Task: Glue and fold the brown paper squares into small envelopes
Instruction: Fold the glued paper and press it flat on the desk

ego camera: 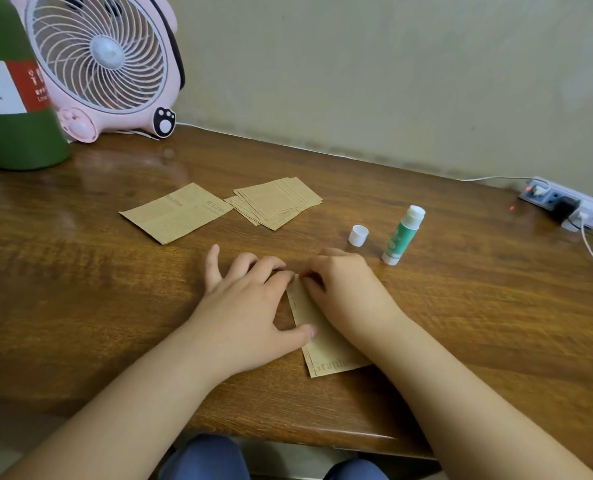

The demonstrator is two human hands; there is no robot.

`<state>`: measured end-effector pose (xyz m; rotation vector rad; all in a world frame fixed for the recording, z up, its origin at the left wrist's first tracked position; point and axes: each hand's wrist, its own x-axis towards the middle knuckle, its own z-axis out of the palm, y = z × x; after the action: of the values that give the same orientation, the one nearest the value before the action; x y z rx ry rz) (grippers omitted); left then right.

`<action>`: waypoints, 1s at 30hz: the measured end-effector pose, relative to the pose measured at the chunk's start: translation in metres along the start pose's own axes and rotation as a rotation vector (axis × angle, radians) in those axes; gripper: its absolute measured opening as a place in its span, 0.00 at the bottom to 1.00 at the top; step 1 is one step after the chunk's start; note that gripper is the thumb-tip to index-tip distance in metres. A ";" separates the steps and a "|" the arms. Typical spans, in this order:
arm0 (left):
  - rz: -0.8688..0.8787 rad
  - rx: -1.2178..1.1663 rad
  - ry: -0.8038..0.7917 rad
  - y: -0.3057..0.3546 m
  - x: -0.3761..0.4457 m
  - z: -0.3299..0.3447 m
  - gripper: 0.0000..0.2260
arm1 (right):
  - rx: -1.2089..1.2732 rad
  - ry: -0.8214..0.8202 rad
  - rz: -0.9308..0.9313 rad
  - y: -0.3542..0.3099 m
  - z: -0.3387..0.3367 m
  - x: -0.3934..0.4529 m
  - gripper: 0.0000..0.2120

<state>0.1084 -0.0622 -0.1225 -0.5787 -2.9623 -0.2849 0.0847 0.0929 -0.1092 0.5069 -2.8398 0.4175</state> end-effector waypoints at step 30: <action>0.153 -0.115 0.056 -0.013 0.009 -0.011 0.19 | 0.049 -0.101 -0.001 0.007 -0.018 -0.029 0.19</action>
<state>0.0957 -0.0729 -0.1125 -0.7925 -2.8428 -0.4505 0.1116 0.1135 -0.1022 0.5539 -2.9320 0.4752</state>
